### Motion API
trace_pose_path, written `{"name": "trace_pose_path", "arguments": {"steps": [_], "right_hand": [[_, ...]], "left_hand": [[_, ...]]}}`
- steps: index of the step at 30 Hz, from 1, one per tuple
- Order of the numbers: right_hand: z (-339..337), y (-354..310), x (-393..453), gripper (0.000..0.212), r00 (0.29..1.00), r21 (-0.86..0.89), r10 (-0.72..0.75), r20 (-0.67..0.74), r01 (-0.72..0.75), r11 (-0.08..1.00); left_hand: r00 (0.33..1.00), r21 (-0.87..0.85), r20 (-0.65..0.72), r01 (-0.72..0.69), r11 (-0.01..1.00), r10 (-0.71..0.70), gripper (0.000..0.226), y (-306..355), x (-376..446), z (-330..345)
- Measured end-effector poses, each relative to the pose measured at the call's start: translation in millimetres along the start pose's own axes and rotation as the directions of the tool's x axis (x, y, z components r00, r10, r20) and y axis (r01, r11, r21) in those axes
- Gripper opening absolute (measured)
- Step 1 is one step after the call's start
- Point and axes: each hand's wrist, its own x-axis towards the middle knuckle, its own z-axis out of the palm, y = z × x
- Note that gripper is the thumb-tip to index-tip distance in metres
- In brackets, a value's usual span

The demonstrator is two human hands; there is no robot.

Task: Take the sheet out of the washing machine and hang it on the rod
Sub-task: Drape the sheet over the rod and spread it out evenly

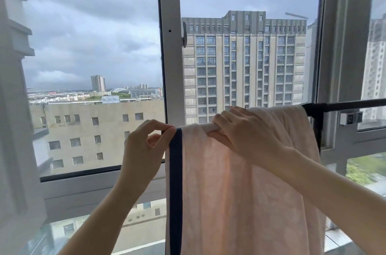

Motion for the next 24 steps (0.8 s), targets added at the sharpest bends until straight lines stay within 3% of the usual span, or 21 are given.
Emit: {"name": "trace_pose_path", "arguments": {"steps": [7, 10, 14, 18, 21, 24], "right_hand": [[-5.6, 45.7, -12.7, 0.043, 0.990, -0.164, -0.093, -0.110, 0.074, 0.984], [-4.1, 70.7, -18.5, 0.044, 0.994, -0.197, -0.083, -0.066, 0.069, 0.978], [-20.1, 97.9, -21.9, 0.042, 0.989, -0.103, 0.097, 0.113, -0.086, 0.991], [-25.3, 108.7, -24.9, 0.026, 0.978, 0.168, 0.030, 0.209, -0.066, 0.984], [-21.9, 108.1, -23.7, 0.021, 0.979, 0.254, -0.039, 0.202, -0.014, 0.967], [-14.8, 110.6, -25.0, 0.033, 0.976, 0.252, -0.067, 0.207, 0.013, 0.968]], "left_hand": [[0.999, 0.105, -0.018, -0.034, 0.994, 0.036, 0.011, 5.7, 3.0, 16.7], [0.998, 0.159, -0.050, -0.034, 0.987, 0.043, 0.013, 9.3, 1.4, 26.3], [0.988, 0.404, -0.101, -0.070, 0.912, 0.120, 0.017, 11.6, -1.0, 34.1], [0.971, 0.689, -0.042, -0.143, 0.710, 0.236, 0.012, 26.5, 0.9, 58.9], [0.964, 0.692, 0.097, -0.245, 0.679, 0.250, 0.017, 42.4, 3.7, 96.2], [0.970, 0.682, 0.165, -0.243, 0.690, 0.178, 0.023, 48.2, 6.4, 127.8]]}}
